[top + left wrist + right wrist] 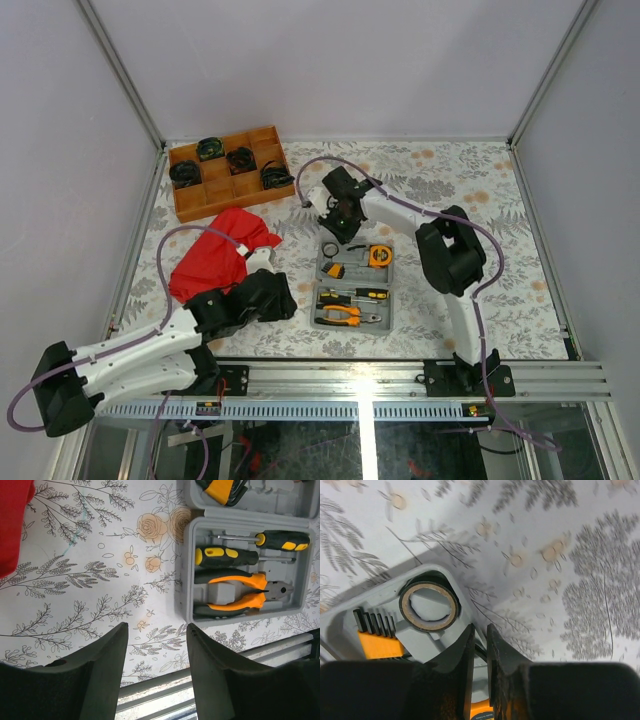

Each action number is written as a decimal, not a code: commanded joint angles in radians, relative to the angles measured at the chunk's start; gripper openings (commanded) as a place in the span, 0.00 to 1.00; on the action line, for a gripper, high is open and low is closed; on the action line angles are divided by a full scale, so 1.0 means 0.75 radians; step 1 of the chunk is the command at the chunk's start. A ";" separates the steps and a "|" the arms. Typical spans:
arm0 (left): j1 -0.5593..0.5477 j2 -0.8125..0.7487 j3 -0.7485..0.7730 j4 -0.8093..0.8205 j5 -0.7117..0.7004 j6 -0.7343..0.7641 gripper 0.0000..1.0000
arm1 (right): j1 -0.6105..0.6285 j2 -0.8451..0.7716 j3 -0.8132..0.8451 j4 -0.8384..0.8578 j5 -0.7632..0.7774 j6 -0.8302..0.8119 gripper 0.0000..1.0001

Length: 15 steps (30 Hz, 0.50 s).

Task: Sort the tools into containers
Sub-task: Adjust the storage box at the center of the board.

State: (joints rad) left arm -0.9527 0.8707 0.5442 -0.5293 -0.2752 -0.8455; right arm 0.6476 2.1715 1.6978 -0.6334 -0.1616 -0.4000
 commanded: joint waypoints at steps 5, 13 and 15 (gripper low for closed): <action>0.008 0.065 0.056 0.120 -0.011 0.025 0.49 | -0.072 -0.197 -0.186 0.036 0.294 0.456 0.10; 0.023 0.170 0.088 0.193 0.026 0.037 0.50 | -0.122 -0.432 -0.551 0.164 0.419 0.944 0.11; 0.026 0.192 0.092 0.212 0.036 0.044 0.50 | -0.127 -0.501 -0.650 0.190 0.455 1.044 0.12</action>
State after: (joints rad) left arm -0.9440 0.9909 0.5777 -0.4477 -0.2653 -0.8333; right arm 0.5690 1.9057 1.3109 -0.5465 0.0826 0.1410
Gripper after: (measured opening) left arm 0.496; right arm 0.163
